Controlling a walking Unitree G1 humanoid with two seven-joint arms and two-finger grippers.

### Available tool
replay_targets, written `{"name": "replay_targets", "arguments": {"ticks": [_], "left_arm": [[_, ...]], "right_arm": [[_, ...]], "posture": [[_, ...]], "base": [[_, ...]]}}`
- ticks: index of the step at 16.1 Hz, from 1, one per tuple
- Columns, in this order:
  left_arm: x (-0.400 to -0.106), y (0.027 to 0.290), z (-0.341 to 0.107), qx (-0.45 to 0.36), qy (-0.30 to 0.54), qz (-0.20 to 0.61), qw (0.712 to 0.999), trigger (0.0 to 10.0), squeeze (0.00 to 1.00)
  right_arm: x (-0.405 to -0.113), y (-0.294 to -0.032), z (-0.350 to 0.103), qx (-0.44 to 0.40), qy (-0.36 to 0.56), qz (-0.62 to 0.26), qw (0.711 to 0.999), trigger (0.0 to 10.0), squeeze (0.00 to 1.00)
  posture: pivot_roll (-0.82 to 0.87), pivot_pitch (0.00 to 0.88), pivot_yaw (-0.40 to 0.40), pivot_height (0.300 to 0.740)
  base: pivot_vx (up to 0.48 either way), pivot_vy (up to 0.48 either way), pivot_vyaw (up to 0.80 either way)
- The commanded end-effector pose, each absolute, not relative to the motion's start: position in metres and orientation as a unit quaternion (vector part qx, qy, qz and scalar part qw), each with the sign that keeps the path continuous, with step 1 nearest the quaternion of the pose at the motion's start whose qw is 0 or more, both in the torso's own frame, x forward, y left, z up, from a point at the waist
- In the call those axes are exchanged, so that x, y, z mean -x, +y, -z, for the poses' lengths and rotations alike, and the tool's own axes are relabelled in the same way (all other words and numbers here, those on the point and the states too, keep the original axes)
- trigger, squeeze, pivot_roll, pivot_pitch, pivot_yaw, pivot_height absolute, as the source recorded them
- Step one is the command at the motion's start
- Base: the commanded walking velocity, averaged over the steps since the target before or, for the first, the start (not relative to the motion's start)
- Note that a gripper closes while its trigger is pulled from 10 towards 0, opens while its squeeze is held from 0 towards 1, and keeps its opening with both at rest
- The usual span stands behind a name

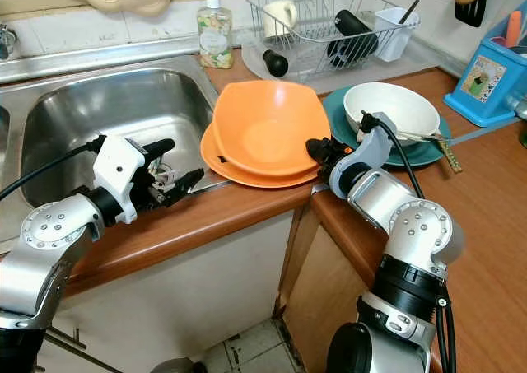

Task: Kitchen organization

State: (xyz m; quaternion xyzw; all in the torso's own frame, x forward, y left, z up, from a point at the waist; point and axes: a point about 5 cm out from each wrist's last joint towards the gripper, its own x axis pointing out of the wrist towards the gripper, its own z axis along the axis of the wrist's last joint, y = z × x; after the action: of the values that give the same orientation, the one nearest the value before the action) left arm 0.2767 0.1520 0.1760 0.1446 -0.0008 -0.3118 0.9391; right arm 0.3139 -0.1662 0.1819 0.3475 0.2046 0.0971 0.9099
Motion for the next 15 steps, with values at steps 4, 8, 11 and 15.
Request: {"name": "replay_targets", "arguments": {"ticks": [4, 8, 11, 15], "left_arm": [[-0.281, 0.150, -0.181, -0.144, -0.006, 0.296, 0.944, 10.0, 0.00], [-0.288, 0.152, -0.184, -0.109, -0.001, 0.272, 0.956, 10.0, 0.00], [-0.297, 0.148, -0.186, -0.010, 0.011, 0.254, 0.967, 10.0, 0.00], [-0.303, 0.138, -0.187, 0.132, 0.023, 0.278, 0.951, 10.0, 0.00]], "right_arm": [[-0.319, -0.164, -0.189, -0.363, 0.186, -0.102, 0.907, 0.0, 0.00], [-0.321, -0.163, -0.202, -0.367, 0.144, -0.122, 0.911, 0.0, 0.00], [-0.319, -0.156, -0.226, -0.368, 0.077, -0.178, 0.909, 0.0, 0.00], [-0.308, -0.141, -0.242, -0.323, 0.038, -0.250, 0.912, 0.0, 0.00]], "posture": [[-0.04, 0.000, 0.019, 0.740], [-0.04, 0.000, 0.021, 0.740], [-0.04, 0.000, 0.028, 0.740], [-0.05, 0.000, 0.037, 0.740]], "base": [[0.000, 0.000, 0.00], [0.000, 0.000, 0.00], [0.000, 0.000, 0.00], [0.000, 0.000, 0.00]]}}
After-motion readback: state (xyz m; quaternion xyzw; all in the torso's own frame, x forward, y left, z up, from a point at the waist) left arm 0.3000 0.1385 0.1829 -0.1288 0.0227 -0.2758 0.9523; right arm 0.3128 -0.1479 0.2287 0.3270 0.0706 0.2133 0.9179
